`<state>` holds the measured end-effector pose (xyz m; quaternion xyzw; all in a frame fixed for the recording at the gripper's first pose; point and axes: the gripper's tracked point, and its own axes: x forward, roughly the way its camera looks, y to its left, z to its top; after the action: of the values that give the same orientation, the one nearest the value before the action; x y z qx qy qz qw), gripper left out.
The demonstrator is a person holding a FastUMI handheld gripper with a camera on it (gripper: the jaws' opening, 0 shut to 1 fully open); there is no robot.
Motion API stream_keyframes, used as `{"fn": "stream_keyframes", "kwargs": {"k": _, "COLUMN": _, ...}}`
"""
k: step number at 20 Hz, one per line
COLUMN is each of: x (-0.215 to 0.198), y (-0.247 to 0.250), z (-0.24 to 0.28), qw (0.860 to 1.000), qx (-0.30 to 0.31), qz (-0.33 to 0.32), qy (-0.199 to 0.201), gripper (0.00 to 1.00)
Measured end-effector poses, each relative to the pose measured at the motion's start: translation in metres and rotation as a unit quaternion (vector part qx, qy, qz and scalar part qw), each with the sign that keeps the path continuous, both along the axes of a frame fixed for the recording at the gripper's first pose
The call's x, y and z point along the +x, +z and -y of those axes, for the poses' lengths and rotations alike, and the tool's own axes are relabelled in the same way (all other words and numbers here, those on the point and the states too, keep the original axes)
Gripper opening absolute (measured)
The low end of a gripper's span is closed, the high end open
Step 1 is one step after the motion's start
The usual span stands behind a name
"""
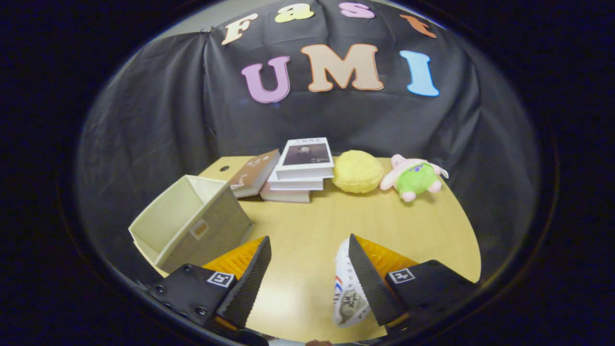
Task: Open the storage box then place both shoes into the box .Put the left shoe in first, then the right shoe, with the right side of both shoes facing outward in a uniform manner.
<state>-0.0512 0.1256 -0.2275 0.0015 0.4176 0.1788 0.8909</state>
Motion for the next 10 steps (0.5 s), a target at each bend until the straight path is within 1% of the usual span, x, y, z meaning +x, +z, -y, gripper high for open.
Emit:
{"fn": "stream_keyframes", "kwargs": {"k": 6, "x": -0.013, "y": -0.048, "z": 0.057, "qw": 0.999, "qx": -0.033, "qz": -0.043, "qy": -0.007, "gripper": 1.00}}
{"fn": "stream_keyframes", "kwargs": {"k": 10, "x": -0.025, "y": -0.081, "z": 0.082, "qw": 0.995, "qx": -0.054, "qz": -0.078, "qy": -0.004, "gripper": 1.00}}
